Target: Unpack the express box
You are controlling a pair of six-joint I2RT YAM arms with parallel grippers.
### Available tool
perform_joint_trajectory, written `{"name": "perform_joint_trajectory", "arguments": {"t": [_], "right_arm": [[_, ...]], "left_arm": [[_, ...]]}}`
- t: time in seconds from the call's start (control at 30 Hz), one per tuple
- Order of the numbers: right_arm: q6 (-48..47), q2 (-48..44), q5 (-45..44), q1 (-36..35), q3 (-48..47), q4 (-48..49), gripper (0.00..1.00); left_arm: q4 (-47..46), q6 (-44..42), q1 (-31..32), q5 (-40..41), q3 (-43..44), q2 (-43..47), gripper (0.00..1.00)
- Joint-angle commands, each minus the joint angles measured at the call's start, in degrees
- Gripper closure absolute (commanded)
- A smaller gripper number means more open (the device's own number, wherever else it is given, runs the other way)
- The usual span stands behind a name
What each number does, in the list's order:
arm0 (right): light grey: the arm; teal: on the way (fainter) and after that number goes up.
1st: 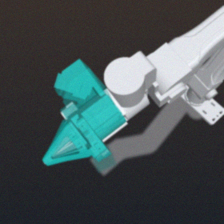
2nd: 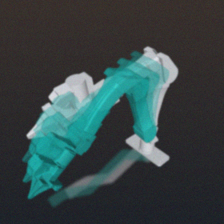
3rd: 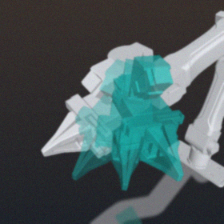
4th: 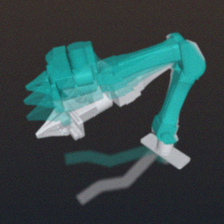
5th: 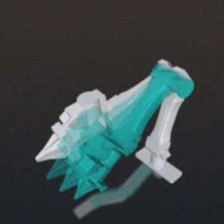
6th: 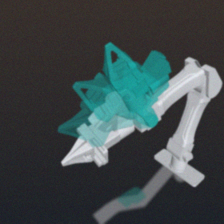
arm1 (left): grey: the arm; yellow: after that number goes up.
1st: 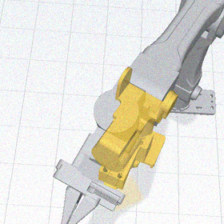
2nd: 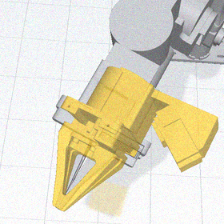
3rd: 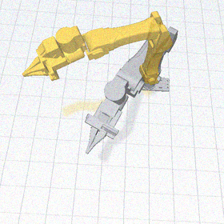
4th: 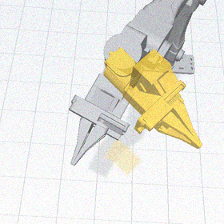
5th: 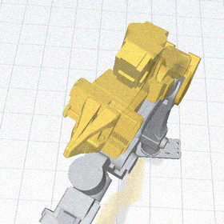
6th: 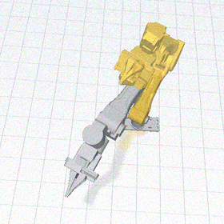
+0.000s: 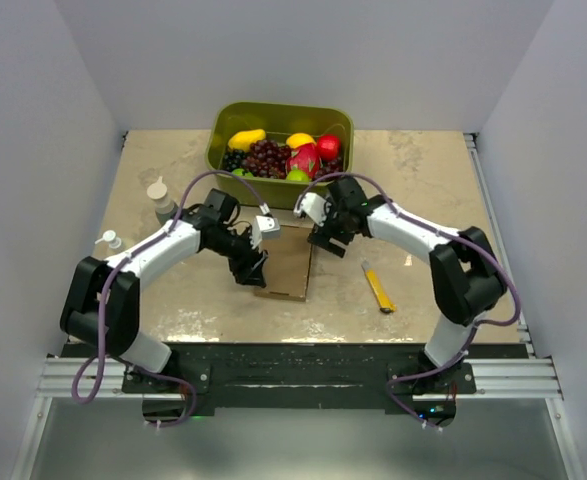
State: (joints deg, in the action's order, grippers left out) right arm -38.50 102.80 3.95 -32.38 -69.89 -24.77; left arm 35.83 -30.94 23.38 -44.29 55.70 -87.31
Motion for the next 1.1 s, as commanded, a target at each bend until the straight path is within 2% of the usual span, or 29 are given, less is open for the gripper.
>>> {"name": "perform_joint_trajectory", "arguments": {"t": [0.0, 0.1, 0.23, 0.3, 0.63, 0.83, 0.93, 1.03, 1.07], "right_arm": [[4.39, -9.44, -3.76, 6.27, 1.4, -9.31, 0.16], [3.52, -14.54, -4.47, 7.33, 8.59, -11.86, 0.16], [4.13, -24.21, -4.03, 7.25, 15.47, -12.58, 0.18], [4.84, -25.46, -4.03, 7.24, 18.8, -11.62, 0.2], [4.14, -27.04, -1.48, 7.24, 27.34, -10.03, 0.26], [2.91, -24.67, -1.13, 7.24, 28.75, -8.01, 0.29], [2.9, -22.56, -0.78, 7.24, 28.93, -6.87, 0.38], [2.47, -22.12, -0.34, 7.24, 28.58, -6.95, 0.58], [2.2, -22.38, -0.25, 7.24, 28.49, -7.56, 0.68]], "left_arm": [[5.93, -5.11, 0.0, 0.52, 2.31, 1.96, 0.29], [0.48, -0.72, 0.0, 2.1, 1.6, 4.51, 0.26], [-7.61, 9.56, 0.0, 9.02, 2.04, 5.22, 0.25], [-10.69, 13.79, 0.0, 11.41, 2.74, 5.04, 0.25], [-14.82, 19.07, 0.09, 13.18, 5.65, 2.32, 0.25], [-15.71, 19.87, 0.09, 13.35, 6.26, 2.14, 0.25], [-15.36, 19.51, 0.09, 13.27, 7.22, 1.79, 0.25], [-15.36, 18.38, 0.09, 13.18, 7.84, 1.61, 0.26], [-15.53, 17.85, 0.18, 13.01, 7.84, 1.7, 0.27]]}}
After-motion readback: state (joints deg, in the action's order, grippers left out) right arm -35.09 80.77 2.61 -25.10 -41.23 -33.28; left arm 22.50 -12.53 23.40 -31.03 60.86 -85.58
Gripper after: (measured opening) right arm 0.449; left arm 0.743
